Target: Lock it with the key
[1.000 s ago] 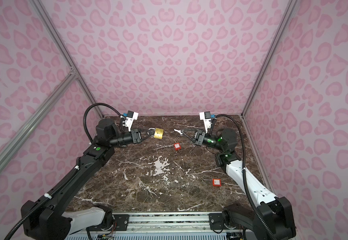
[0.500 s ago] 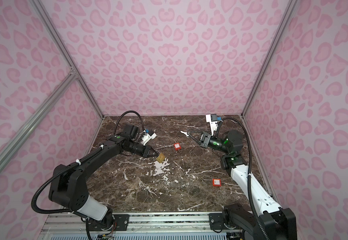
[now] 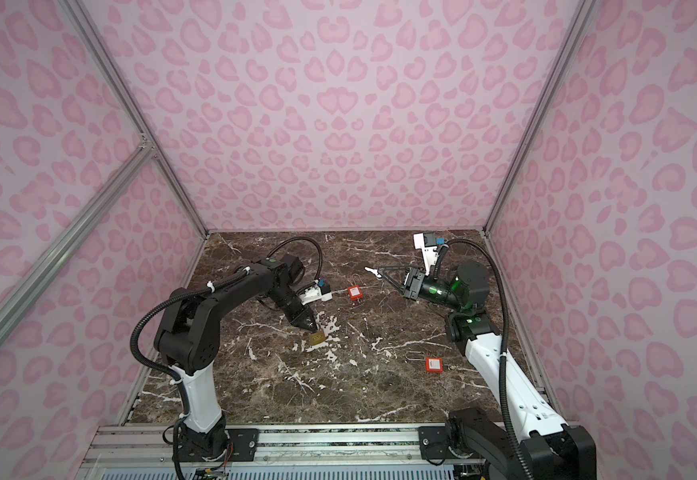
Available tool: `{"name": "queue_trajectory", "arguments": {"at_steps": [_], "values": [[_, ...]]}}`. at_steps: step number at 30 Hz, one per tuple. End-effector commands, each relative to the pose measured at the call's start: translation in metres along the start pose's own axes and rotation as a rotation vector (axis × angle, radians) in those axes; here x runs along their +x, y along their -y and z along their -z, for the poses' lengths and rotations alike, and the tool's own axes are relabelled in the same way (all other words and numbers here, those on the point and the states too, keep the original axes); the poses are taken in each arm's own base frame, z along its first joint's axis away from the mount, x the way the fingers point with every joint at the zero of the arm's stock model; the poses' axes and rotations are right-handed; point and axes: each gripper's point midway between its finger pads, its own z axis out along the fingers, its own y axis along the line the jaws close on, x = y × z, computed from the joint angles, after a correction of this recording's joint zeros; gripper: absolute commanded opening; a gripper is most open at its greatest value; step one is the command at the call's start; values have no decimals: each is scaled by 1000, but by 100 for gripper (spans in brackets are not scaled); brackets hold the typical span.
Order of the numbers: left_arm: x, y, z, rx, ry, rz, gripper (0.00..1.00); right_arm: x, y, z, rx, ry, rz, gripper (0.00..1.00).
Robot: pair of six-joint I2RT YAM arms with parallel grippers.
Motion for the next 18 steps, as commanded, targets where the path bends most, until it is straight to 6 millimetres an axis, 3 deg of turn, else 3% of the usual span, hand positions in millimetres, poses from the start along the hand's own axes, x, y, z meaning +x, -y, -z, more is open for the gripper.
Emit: {"name": "queue_trajectory", "arguments": {"at_steps": [1,7,18], "values": [[4,2,-2,35,-22,-106,3,0,1,-1,-2,-8,14,0],[-3,6,-11,137,0,-151,3,3,5,-1,10,-14,7,0],[5,-15,-26,97,-67,-172,3,5,13,-3,28,-29,0,0]]}}
